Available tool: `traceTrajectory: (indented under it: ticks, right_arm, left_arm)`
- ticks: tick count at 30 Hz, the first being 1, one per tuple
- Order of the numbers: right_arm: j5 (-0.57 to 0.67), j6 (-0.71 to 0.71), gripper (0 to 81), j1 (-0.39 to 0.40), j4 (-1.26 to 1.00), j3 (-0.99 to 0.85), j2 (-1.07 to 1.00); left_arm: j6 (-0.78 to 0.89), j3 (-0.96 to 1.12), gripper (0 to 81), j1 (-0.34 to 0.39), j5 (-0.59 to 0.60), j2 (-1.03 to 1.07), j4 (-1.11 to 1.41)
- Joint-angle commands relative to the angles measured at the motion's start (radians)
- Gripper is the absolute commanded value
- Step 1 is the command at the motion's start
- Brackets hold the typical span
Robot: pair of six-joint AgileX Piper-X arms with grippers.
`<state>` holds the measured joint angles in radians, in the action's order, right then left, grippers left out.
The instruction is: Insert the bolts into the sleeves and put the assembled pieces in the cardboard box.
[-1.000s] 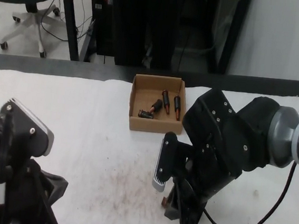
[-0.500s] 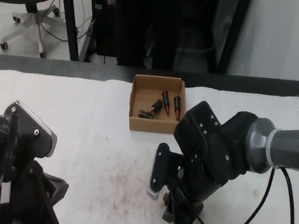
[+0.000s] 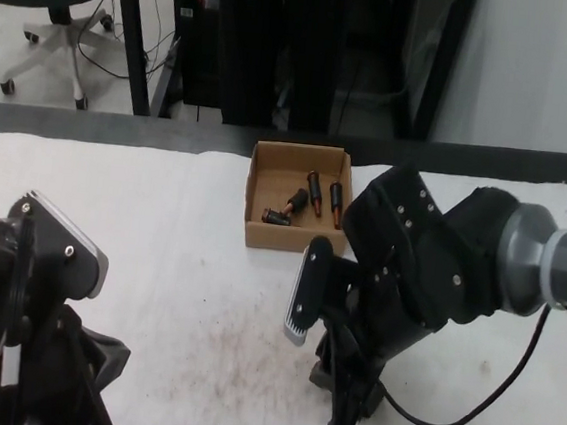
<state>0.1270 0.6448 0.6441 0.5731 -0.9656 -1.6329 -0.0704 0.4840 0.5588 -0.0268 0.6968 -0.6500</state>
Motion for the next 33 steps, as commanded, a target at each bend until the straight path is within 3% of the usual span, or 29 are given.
traceTrajectory:
  ticks: [1, 11, 33]
  right_arm:
    - [0.005, -0.021, 25.5, -0.008, -0.002, -0.009, 0.014]
    - [0.006, -0.024, 25.5, -0.061, -0.024, -0.006, -0.048]
    - [0.051, -0.090, 25.5, -0.062, -0.034, 0.001, -0.050]
  left_arm:
    - [-0.006, 0.001, 0.3, 0.000, -0.009, 0.005, 0.011]
    - [-0.006, 0.001, 0.3, 0.000, -0.009, 0.004, 0.035]
    - [-0.006, 0.001, 0.3, 0.000, -0.011, 0.004, 0.042]
